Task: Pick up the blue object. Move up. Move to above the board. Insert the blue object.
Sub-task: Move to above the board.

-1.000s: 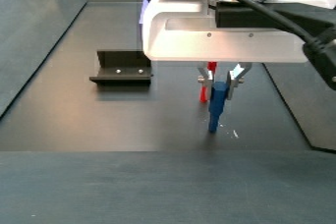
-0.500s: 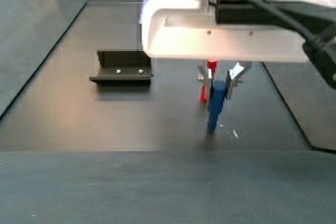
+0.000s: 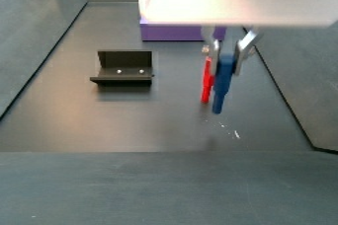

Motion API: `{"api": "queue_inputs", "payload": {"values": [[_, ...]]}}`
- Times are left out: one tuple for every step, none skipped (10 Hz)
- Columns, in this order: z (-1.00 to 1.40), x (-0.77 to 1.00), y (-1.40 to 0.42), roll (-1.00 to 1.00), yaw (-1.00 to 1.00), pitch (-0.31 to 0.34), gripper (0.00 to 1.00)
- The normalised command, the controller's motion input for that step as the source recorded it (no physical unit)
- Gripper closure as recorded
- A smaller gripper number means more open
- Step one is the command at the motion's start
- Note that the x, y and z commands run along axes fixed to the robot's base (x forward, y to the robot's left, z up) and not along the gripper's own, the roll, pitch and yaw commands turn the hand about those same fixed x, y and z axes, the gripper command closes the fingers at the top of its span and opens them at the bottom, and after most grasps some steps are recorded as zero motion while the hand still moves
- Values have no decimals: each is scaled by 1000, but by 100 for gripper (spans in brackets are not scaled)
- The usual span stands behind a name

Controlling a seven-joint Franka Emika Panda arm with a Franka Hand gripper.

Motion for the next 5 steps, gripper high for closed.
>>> {"api": "queue_inputs", "payload": {"values": [[1400,0,0,0,0,0,100],[1400,1,-3,-9,-9,-3,100],[1400,-56,-18,5,-1,31,100],[1400,-3,-11,-3,10,39,100],[766,36,11,-17,1,82,100]]}}
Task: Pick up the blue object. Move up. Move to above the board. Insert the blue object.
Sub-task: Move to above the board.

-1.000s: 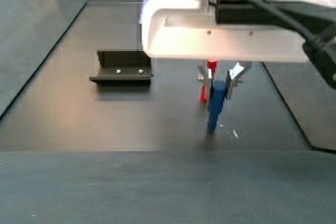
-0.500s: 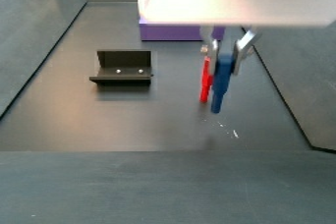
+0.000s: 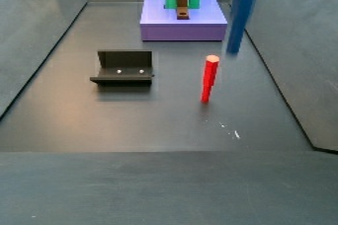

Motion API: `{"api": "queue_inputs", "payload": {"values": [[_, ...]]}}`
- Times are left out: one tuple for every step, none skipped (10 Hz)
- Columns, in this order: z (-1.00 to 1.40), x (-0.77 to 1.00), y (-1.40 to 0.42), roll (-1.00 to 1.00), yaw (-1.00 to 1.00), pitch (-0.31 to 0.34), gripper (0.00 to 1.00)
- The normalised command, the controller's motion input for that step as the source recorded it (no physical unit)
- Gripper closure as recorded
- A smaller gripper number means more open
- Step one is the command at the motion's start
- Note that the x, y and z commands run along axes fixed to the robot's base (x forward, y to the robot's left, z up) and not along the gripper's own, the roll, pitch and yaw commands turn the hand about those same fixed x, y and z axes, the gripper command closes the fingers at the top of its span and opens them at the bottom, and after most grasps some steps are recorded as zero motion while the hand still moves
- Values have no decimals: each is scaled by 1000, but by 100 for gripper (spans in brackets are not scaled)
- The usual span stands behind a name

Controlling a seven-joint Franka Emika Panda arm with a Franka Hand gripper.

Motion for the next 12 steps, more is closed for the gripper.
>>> {"api": "queue_inputs", "payload": {"values": [[310,43,4,-6,0,90,100],[145,117,-1400,-133,331,195,100],[134,112,-1400,-94,302,177,100],[136,109,-1400,-29,256,136,100],[136,104,-1400,-45,126,33,100],[135,104,-1400,-29,58,-11,100],[139,98,-1400,-3,16,-12,100],[141,98,-1400,-18,10,-3,100],[142,102,-1400,-4,9,15,100],[151,106,-1400,-24,5,26,100],[157,115,-1400,-4,3,53,100],[159,141,-1400,5,10,85,100]]}}
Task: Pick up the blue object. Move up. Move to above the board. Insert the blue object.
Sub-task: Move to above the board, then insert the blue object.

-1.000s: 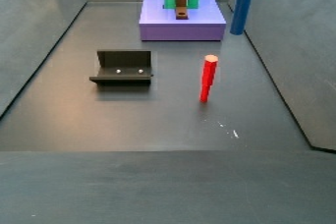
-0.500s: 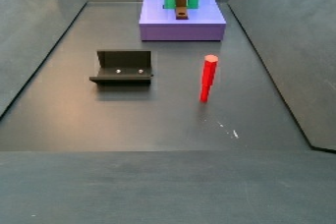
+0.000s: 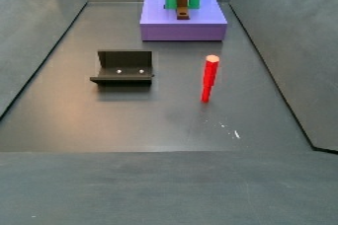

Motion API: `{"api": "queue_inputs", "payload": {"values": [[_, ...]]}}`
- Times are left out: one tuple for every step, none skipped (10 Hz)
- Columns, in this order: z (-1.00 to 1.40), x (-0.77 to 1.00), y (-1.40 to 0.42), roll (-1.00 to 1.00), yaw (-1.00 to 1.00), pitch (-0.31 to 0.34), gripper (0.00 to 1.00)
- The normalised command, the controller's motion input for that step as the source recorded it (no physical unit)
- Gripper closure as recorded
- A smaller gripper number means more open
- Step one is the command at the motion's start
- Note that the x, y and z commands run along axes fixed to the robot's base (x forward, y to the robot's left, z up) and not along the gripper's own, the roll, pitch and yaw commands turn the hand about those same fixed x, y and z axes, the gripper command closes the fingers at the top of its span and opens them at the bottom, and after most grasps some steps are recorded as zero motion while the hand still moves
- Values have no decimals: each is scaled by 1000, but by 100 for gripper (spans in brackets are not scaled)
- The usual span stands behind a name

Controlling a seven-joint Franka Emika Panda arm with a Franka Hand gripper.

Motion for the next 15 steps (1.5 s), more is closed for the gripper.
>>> {"api": "queue_inputs", "payload": {"values": [[160,170,-1400,5,5,113,100],[164,200,-1400,-4,-3,133,100],[99,143,-687,12,3,160,100],[75,122,-478,19,5,151,100],[38,84,-235,23,9,106,100],[-14,0,-31,0,0,-3,100],[-74,-186,-531,70,209,-91,100],[-120,-243,-834,90,309,-119,100],[-149,-237,-843,131,277,-117,100],[-183,-117,-780,204,266,-124,100],[-263,46,-520,274,374,-64,100],[-351,269,-446,307,366,-56,100],[-520,340,-566,256,246,-41,100],[-746,417,-731,226,0,0,100],[-854,149,-540,96,-174,0,100]]}}
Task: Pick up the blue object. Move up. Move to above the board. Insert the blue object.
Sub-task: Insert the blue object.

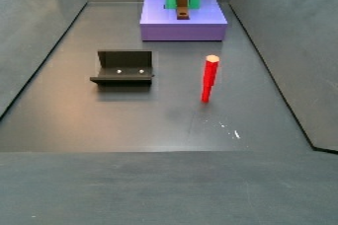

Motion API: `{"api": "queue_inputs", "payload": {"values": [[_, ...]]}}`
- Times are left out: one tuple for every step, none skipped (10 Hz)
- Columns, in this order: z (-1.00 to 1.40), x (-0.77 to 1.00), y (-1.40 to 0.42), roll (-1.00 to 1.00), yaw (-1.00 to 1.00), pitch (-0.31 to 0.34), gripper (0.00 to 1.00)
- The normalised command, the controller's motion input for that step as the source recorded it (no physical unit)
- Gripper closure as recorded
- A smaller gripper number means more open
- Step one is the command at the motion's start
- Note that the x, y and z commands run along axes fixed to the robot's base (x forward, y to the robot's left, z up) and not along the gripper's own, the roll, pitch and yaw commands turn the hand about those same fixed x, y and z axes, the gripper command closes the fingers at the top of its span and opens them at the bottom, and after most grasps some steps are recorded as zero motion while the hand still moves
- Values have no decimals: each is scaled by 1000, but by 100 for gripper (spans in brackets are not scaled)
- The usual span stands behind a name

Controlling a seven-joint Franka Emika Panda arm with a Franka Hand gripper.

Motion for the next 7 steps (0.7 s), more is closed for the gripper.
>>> {"api": "queue_inputs", "payload": {"values": [[-894,0,-363,0,-217,0,100],[-846,0,-209,-60,-120,-26,100],[-743,-23,-91,-19,0,-94,100],[-631,0,0,0,0,-27,100],[-494,0,-29,36,0,-27,100],[-514,0,-71,54,0,-21,100],[-460,0,-123,0,0,-27,100]]}}
